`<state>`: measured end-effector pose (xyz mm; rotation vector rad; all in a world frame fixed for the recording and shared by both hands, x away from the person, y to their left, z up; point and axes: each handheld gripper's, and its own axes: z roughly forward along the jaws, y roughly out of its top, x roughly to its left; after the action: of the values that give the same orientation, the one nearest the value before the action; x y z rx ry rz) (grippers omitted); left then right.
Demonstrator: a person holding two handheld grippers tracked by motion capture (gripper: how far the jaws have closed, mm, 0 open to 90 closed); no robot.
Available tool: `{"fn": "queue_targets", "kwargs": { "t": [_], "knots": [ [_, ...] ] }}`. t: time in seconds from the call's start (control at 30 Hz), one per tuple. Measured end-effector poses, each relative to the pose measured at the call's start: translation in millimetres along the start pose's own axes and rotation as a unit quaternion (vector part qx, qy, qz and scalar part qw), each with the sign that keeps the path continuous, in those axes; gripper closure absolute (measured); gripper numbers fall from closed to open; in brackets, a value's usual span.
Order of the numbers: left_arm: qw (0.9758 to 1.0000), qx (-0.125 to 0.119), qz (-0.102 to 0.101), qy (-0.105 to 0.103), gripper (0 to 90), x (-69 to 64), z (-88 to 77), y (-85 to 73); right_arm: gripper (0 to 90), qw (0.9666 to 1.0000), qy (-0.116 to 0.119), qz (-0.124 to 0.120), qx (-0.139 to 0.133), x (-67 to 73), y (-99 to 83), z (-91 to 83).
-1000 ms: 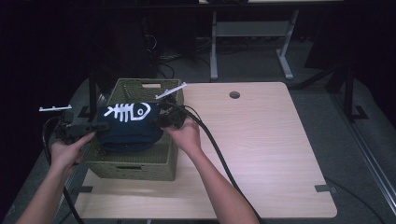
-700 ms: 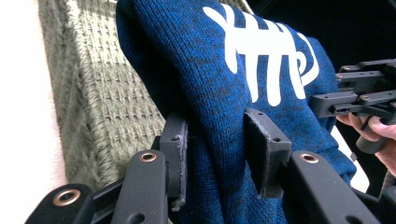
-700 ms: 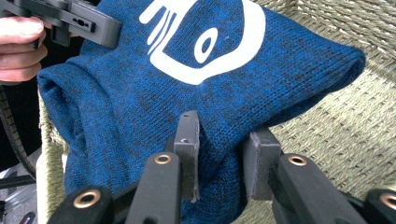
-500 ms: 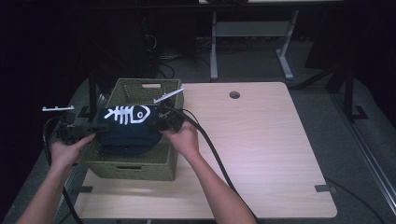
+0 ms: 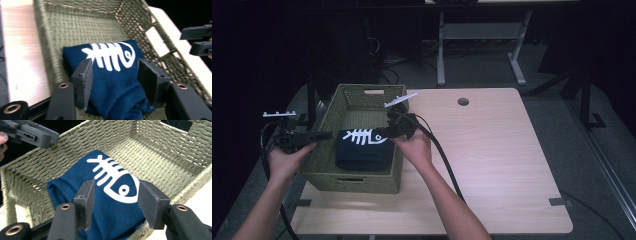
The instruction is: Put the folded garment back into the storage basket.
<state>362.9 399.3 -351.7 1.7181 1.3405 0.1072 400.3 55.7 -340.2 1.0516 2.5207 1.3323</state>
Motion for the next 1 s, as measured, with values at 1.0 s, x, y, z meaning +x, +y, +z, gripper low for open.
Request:
{"fn": "queue_targets", "kwargs": {
  "t": [1.0],
  "knots": [
    [0.9951,-0.031,0.044,-0.083,40.9,-59.6,15.3,8.8,34.8,0.9989,0.042,0.012,-0.013,-38.8,-20.6,-63.4]
  ]
}}
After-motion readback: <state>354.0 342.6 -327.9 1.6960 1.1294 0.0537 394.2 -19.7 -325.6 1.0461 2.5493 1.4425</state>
